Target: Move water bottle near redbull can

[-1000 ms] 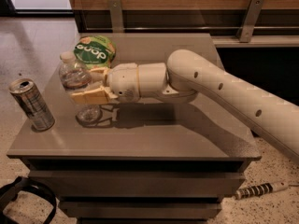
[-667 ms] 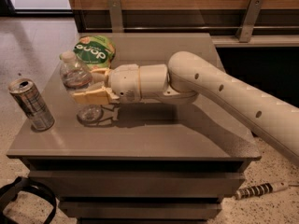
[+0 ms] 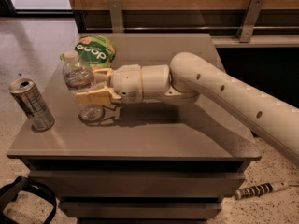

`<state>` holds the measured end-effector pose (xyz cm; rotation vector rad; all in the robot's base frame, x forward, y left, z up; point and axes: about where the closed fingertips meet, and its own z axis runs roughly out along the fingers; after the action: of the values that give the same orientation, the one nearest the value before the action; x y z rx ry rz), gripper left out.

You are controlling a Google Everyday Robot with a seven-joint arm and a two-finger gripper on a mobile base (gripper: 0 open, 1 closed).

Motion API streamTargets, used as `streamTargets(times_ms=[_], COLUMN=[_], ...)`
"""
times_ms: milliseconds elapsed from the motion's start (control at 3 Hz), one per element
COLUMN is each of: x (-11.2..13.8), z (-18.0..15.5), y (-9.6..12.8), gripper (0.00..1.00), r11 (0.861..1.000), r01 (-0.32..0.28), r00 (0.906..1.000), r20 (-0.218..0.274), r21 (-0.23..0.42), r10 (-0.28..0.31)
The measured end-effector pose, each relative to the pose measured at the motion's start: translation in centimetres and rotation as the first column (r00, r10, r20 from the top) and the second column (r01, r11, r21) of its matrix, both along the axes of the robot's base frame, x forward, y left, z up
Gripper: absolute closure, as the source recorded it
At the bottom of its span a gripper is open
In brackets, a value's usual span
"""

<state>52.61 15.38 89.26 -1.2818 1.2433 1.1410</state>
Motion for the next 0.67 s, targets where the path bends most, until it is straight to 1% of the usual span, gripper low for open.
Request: streamTargets(times_ms=[333,667], x=[0.00,-0.01], z=[0.20,0.20], y=[0.01,0.02], gripper=[0.84,0.62], r11=[1.000,1.000], r01=[0.000,0.000], r00=[1.0000,1.0000], r20=[0.000,0.000], r21=[0.000,0.000], r10=[0.000,0.000])
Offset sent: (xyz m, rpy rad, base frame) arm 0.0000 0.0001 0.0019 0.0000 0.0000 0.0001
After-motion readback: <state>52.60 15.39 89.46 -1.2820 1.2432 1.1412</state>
